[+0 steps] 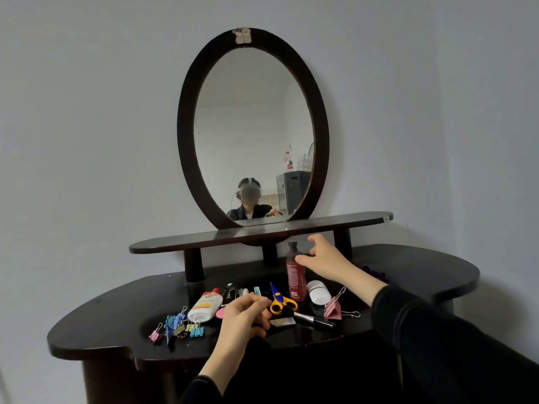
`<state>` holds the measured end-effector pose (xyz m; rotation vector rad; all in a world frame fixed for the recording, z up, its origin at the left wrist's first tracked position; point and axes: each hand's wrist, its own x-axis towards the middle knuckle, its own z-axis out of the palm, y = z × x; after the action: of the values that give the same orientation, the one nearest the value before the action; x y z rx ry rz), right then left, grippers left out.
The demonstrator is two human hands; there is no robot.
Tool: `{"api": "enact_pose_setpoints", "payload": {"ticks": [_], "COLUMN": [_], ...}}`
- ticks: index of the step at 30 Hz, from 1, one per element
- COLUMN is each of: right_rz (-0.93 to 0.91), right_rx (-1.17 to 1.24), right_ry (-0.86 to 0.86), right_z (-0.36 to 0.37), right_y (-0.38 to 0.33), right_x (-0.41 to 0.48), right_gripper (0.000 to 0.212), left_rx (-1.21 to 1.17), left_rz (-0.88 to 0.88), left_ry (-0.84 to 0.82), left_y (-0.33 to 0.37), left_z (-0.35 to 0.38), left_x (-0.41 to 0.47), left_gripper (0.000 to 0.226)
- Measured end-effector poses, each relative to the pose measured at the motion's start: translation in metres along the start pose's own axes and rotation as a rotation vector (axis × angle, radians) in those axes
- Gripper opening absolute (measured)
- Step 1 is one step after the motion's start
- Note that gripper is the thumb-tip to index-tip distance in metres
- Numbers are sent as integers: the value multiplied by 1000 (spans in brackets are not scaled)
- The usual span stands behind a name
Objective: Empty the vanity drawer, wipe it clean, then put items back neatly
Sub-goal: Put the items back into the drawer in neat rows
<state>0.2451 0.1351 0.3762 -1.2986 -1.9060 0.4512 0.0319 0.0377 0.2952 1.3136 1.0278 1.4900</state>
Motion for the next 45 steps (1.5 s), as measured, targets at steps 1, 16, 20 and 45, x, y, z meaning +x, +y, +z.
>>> {"api": "enact_pose_setpoints", "payload": {"ticks": [1, 16, 20, 45], "right_rz": [18, -140, -209, -134], "right_rx": [-10, 260, 240, -587], "right_ry": [-15, 149, -9, -289], "right_z": [5, 45, 31, 212], "right_y": [-4, -28, -54, -144], "right_x": [6, -7, -21, 32], "right_gripper": [83, 55, 52, 54], "left_rx": [-4, -83, -64, 11], "left_rz": [4, 14, 8, 164], "left_ry": [-4, 45, -70, 417], "left_y": [0, 0, 9, 15], "left_z": [0, -1, 11, -126], "left_x": [0, 2, 9, -7], "left_gripper": [12, 29, 53, 24]}}
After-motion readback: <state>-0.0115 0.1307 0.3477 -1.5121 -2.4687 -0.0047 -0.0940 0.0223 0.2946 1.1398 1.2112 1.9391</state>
